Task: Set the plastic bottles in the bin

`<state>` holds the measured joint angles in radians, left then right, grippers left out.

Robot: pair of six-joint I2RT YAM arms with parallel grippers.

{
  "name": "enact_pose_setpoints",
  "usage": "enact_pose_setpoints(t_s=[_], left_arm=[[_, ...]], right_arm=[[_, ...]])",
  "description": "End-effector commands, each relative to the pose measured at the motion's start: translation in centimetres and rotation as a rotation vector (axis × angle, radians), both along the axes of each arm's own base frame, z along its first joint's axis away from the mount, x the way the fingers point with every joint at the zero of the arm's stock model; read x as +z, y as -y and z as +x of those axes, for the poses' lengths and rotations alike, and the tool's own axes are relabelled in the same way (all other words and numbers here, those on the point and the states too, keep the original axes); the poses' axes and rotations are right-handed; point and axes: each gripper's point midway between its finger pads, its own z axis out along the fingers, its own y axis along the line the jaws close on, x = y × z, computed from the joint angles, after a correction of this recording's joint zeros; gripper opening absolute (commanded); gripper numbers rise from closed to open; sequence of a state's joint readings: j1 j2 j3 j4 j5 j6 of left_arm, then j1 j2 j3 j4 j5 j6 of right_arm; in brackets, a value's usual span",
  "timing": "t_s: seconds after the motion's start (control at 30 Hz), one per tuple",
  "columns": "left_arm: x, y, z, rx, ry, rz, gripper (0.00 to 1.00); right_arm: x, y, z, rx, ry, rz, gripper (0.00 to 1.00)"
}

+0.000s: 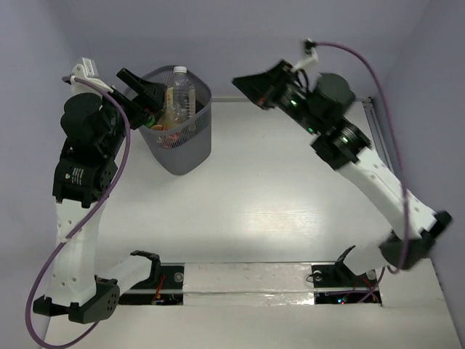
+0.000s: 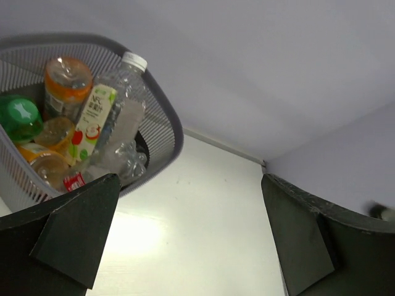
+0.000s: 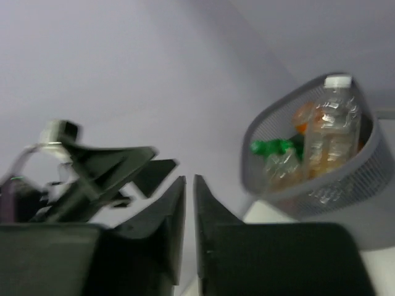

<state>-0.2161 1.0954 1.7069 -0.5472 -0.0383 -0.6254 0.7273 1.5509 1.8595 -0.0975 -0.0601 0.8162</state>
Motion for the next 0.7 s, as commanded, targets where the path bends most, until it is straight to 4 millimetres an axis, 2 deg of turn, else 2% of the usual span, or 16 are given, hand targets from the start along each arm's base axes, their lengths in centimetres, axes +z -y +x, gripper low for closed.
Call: enact_pose_setpoints(t_s=[0.0,0.03,0.1,0.13,0.17,0.2,0.23,0.27,0.3,0.33,0.37,0.4,0.43,0.53,0.67], left_arm=[[1.3,1.2,-2.2,-0.084,0.071,-0.047,0.99],[1.5,1.1,-3.0,-0.088,0.081,-0.052,0.99],[0.3,1.1,-3.6,-0.096,0.057,-0.048,0.99],[-0.1,1.1,-4.0,-0.1,0.048,-0.046,0.99],[0.0,0.8,-5.0,-0.1,0.06,-0.044,0.99],[-1.4,0.8,-5.4,-0.101,0.026,-0.037,0.99],[-1.3,0.4,-6.8,-0.1,0.044,-0.04,0.99],[-1.8,0.3,-7.4,-0.097,0.038,-0.037,0.99],[-3.1,0.1,-7.7,-0.09,0.009,-0.035,0.99],[-3.5,-0.1,-8.3,-0.084,0.009,-0.037,0.99],[-4.2,-0.4,-9.2,-0.081,0.011,-0.042,0.99],[-4.6,-0.6,-9.6,-0.074,0.009,-0.052,0.99],[-4.9,-0.6,-9.9,-0.074,0.008,-0.06,0.99],[-5.9,-0.6,-10.9,-0.079,0.0,-0.096,0.99],[-6.5,-0.4,-11.0,-0.085,-0.019,-0.112,0.99]], right_arm=[[-3.6,3.6,-2.9,-0.049,0.063,-0.099,0.1],[-2.3,6.4,-5.7,-0.065,0.094,-0.077,0.0],[-4.6,9.0,-7.2,-0.118,0.081,-0.107,0.0],[-9.0,9.8,-7.6,-0.128,0.016,-0.177,0.0],[-7.9,12.9,-9.7,-0.183,0.041,-0.14,0.0],[-9.0,14.2,-10.5,-0.208,0.02,-0.151,0.0],[-11.2,15.5,-11.3,-0.227,-0.028,-0.195,0.14],[-13.2,16.9,-11.7,-0.269,-0.063,-0.22,0.28],[-12.7,19.2,-13.5,-0.298,-0.043,-0.182,0.47],[-14.6,20.3,-14.2,-0.315,-0.084,-0.218,0.67],[-16.1,21.3,-14.4,-0.35,-0.118,-0.229,0.98],[-16.1,22.6,-15.6,-0.36,-0.105,-0.204,1.0],[-17.2,23.1,-16.0,-0.365,-0.125,-0.224,1.0],[-18.9,24.2,-16.6,-0.386,-0.154,-0.238,1.0],[-17.9,24.1,-16.9,-0.371,-0.123,-0.258,1.0]])
